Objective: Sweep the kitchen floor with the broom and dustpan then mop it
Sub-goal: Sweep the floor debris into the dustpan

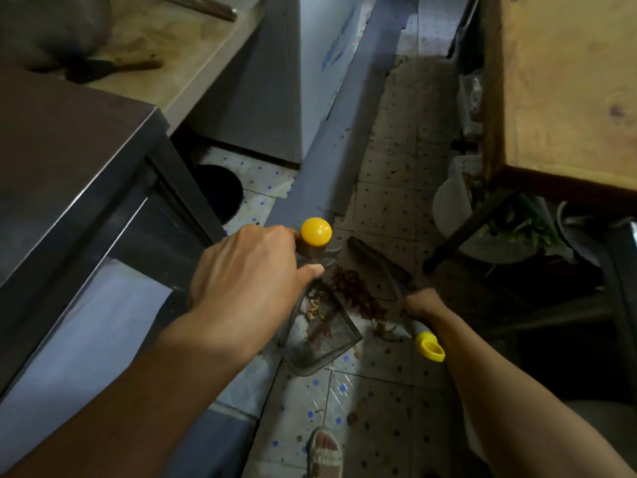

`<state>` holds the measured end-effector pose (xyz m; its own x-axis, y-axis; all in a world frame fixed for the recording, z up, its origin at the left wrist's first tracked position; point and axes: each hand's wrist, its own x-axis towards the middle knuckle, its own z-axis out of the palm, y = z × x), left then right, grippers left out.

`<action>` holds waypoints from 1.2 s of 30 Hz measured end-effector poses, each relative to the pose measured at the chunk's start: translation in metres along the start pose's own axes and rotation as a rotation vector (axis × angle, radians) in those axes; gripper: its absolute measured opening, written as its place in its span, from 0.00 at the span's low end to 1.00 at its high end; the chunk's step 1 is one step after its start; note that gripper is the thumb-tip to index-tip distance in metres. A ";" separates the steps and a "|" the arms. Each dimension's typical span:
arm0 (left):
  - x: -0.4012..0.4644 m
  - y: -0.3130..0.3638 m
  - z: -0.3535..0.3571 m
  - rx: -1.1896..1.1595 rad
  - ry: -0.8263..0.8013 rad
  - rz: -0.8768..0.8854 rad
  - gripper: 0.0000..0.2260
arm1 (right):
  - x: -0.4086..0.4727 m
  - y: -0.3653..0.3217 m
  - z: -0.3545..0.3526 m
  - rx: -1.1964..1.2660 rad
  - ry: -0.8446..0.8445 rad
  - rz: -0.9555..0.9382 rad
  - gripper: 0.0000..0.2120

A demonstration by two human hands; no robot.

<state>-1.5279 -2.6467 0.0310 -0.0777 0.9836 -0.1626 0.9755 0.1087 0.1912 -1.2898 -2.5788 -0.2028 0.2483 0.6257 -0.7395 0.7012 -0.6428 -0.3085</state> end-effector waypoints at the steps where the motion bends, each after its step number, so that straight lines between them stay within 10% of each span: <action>1: -0.002 -0.002 0.002 0.001 0.003 -0.003 0.13 | -0.003 0.002 0.010 -0.020 -0.028 -0.008 0.09; 25: -0.200 -0.063 0.001 0.023 0.000 0.008 0.14 | -0.199 0.129 0.142 -0.169 -0.168 0.031 0.25; 36: -0.240 -0.046 -0.005 0.007 -0.026 0.035 0.14 | -0.239 0.160 0.116 -0.070 -0.104 0.026 0.15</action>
<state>-1.5546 -2.8874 0.0657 -0.0381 0.9827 -0.1813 0.9790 0.0730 0.1903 -1.3140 -2.8823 -0.1448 0.1990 0.5577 -0.8059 0.7415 -0.6233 -0.2482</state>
